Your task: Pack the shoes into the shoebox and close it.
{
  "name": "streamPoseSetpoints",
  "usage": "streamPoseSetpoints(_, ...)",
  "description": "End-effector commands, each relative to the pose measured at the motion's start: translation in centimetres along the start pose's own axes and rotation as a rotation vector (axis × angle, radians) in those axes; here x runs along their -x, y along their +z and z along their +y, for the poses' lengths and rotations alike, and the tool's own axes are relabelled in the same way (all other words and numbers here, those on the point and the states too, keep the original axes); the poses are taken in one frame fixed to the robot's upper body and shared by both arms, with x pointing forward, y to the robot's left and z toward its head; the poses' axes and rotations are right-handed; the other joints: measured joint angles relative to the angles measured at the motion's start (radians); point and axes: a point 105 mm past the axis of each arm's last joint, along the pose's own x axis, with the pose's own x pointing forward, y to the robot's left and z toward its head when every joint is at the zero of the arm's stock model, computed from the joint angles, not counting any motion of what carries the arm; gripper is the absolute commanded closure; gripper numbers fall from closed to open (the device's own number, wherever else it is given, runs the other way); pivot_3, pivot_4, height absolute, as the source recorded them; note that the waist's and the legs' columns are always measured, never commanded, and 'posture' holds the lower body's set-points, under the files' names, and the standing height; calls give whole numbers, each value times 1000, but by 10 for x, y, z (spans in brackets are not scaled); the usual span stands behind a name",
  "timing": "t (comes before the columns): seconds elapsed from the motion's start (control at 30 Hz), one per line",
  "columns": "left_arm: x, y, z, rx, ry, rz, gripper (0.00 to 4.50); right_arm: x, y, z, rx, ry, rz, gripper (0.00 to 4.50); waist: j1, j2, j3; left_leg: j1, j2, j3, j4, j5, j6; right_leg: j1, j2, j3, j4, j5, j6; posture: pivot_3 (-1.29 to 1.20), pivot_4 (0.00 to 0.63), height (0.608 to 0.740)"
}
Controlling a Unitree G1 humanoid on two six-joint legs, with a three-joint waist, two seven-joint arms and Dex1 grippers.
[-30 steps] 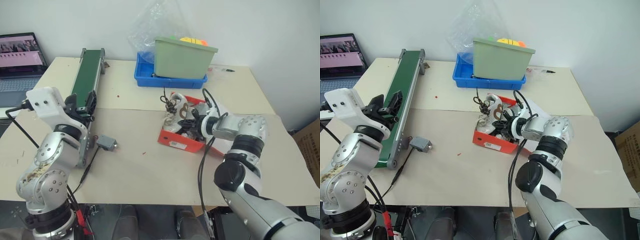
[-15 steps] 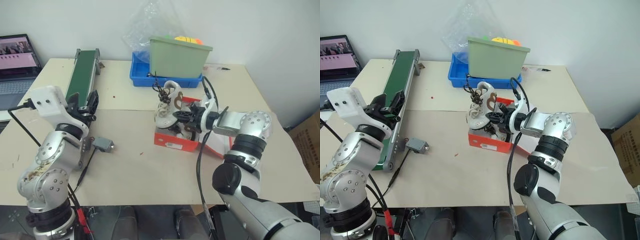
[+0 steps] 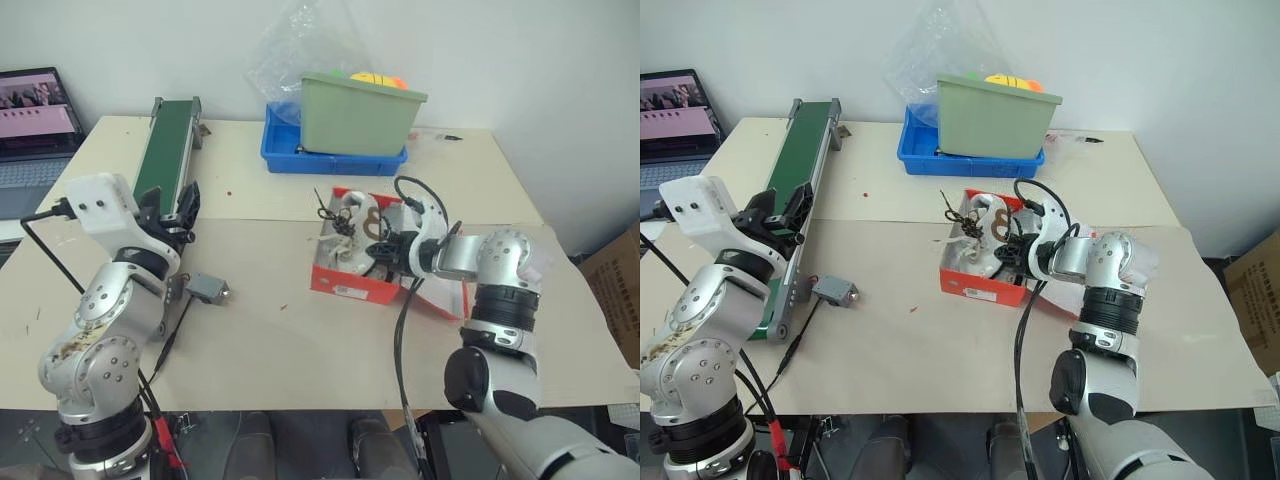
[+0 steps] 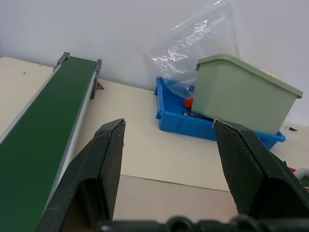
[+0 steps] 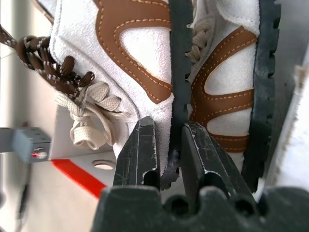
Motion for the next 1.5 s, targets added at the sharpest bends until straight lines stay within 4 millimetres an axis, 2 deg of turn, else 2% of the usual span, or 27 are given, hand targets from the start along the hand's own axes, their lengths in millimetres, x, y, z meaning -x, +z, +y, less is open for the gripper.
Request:
streamPoseSetpoints(0.03,3,14,-6,-12,-16,-64,1388,5,19,-11,167,-148,-91,4169,4,0,0,0,0,0,0,0,0,0,0,0,0,0,0,0,150,740)
streamPoseSetpoints(0.2,2,14,-5,-13,-13,-65,1388,5,31,-12,393,-252,-118,4169,7,0,0,0,0,0,1,0,0,0,0,0,-1,0,0,0,150,740)
streamPoseSetpoints(0.3,2,15,-5,-14,-10,-68,1388,7,39,-6,529,-290,-138,4169,6,0,0,0,0,0,0,0,0,0,0,0,-1,0,0,0,150,740)
streamPoseSetpoints(0.4,2,15,-5,-14,-7,-70,1388,10,43,-5,615,-318,-141,4169,5,0,0,0,0,0,0,0,0,0,0,0,-1,0,0,0,150,740)
streamPoseSetpoints(0.57,4,15,-4,-15,-3,-71,1388,14,34,-11,791,-324,-41,4169,8,0,0,0,0,0,0,0,0,0,0,0,-2,0,0,0,150,740)
streamPoseSetpoints(0.73,4,14,-5,-12,-4,-70,1388,21,21,-12,844,-260,55,4169,5,0,0,0,0,0,-1,0,0,0,0,0,-2,0,0,0,150,740)
streamPoseSetpoints(0.8,4,13,-6,-10,-7,-68,1299,23,20,-11,875,-237,76,3256,5,0,0,0,0,0,0,0,0,0,0,1,-2,0,0,0,150,740)
streamPoseSetpoints(0.83,3,12,-6,-9,-8,-67,1299,23,20,-10,881,-228,80,3135,5,0,0,0,0,0,0,0,0,0,0,1,-2,0,0,0,150,740)
streamPoseSetpoints(0.87,3,12,-6,-8,-8,-67,1299,24,21,-9,891,-222,82,2823,4,0,0,0,0,0,0,0,0,0,0,1,-2,0,0,0,150,740)
streamPoseSetpoints(0.93,2,12,-6,-7,-9,-68,1299,24,24,-6,905,-211,80,2022,3,0,0,0,0,0,0,0,0,0,0,1,-2,0,0,0,150,740)
streamPoseSetpoints(1.07,1,12,-7,-6,-12,-66,1299,25,39,7,889,-161,12,740,2,0,0,0,0,0,0,0,0,0,0,1,-1,0,0,0,150,740)
streamPoseSetpoints(1.23,-2,11,-11,-5,-43,-58,1299,42,85,33,773,-36,-202,740,3,0,0,0,0,0,0,0,0,0,0,1,-1,0,0,0,150,740)
streamPoseSetpoints(1.33,-6,11,-25,-9,-132,-42,1299,65,112,41,702,49,-330,740,11,0,0,0,0,0,0,0,0,0,0,0,-2,0,0,0,150,740)
streamPoseSetpoints(1.43,-9,7,-35,-30,-209,-14,1299,79,116,32,772,36,-358,740,18,0,0,-1,0,0,0,0,0,1,0,0,-3,0,0,0,150,740)
streamPoseSetpoints(1.5,-12,3,-45,-40,-281,14,1299,95,106,34,814,135,-342,1270,28,0,0,-1,0,0,0,0,0,0,0,0,-3,0,0,0,150,740)
